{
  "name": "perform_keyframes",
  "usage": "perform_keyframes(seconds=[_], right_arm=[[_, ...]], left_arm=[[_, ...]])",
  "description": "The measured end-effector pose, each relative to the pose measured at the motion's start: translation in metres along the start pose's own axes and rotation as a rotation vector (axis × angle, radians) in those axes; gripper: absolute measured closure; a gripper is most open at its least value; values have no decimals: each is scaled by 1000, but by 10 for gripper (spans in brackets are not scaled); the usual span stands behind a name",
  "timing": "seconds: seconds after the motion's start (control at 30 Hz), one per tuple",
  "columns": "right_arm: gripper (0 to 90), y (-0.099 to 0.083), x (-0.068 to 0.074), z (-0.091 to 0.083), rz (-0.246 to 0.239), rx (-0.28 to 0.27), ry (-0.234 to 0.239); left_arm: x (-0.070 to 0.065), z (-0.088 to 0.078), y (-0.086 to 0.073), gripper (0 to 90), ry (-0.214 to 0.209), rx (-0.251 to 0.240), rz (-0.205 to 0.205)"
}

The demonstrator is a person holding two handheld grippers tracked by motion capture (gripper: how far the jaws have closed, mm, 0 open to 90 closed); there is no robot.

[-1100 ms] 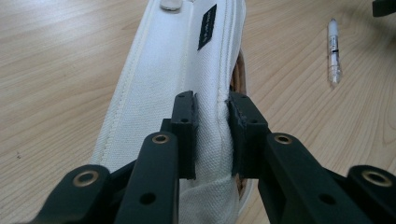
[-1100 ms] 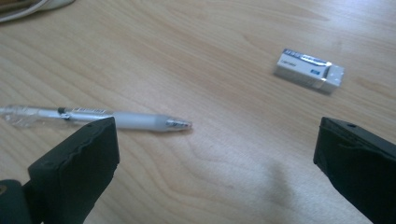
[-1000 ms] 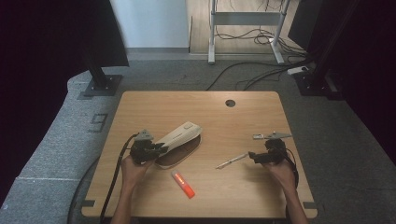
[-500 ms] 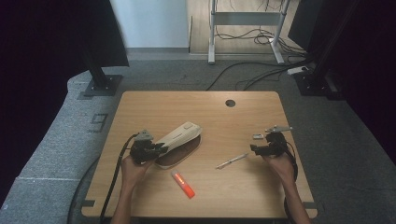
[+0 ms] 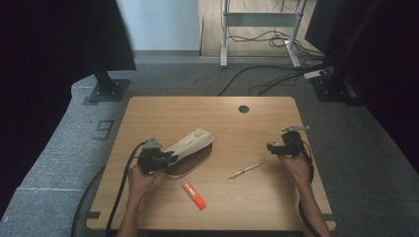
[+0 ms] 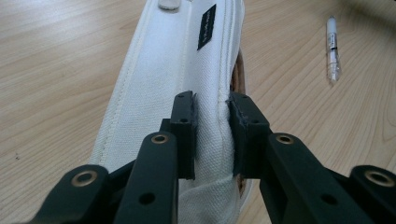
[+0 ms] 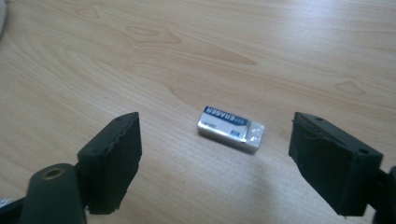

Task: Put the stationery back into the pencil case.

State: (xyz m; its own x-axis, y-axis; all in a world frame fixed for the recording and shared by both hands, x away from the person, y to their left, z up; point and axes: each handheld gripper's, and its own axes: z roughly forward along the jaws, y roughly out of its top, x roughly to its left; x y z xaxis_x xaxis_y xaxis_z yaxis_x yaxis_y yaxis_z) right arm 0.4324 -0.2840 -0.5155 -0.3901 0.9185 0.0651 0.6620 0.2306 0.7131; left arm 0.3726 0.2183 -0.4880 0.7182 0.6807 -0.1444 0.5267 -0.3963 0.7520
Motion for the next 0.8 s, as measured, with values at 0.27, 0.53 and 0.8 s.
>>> perform_keyframes(seconds=[0.27,0.53,0.8], right_arm=[[253,3,-3,15,5,25,-11],[346,4,-7,29,16,38,-20],[401,3,-7,39,23,64,-45]], left_arm=[[0,0,0,729,0,1,6],[0,0,0,727,-2,3,9],[-1,1,0,724,0,9,14]])
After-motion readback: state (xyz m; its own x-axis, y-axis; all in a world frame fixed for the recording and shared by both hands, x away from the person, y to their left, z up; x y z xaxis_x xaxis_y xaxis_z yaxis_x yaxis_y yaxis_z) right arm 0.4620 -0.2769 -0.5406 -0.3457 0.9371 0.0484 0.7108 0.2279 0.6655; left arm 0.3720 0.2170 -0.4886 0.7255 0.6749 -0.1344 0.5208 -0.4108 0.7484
